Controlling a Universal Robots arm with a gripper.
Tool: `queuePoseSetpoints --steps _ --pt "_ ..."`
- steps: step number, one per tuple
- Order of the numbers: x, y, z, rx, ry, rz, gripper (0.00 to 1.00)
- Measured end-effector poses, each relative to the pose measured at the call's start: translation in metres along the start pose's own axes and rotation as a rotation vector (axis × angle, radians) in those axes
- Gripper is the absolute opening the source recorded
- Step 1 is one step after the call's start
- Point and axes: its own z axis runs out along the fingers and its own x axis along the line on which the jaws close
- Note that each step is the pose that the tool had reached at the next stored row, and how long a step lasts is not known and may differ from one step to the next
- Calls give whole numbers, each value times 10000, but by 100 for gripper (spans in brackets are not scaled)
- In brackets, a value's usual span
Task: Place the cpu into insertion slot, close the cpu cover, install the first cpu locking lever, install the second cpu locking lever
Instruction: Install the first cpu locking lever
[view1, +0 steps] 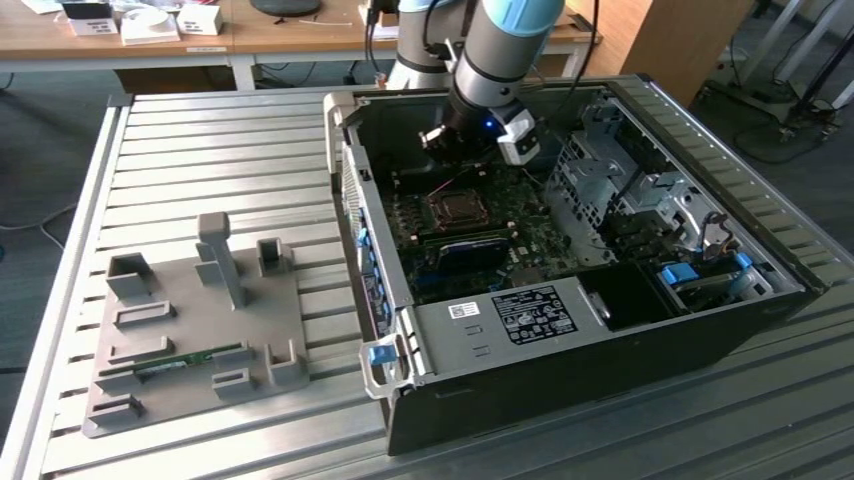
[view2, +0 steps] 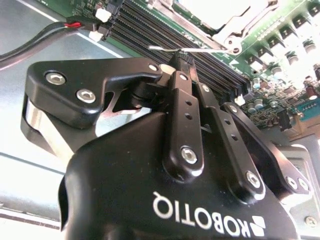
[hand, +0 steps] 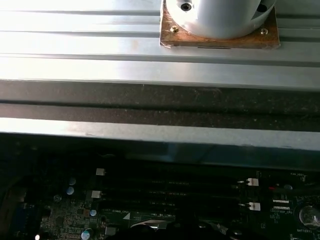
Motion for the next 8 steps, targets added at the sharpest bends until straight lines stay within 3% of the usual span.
queuePoseSetpoints --steps 8 --pt "-1 -4 13 1 1 1 11"
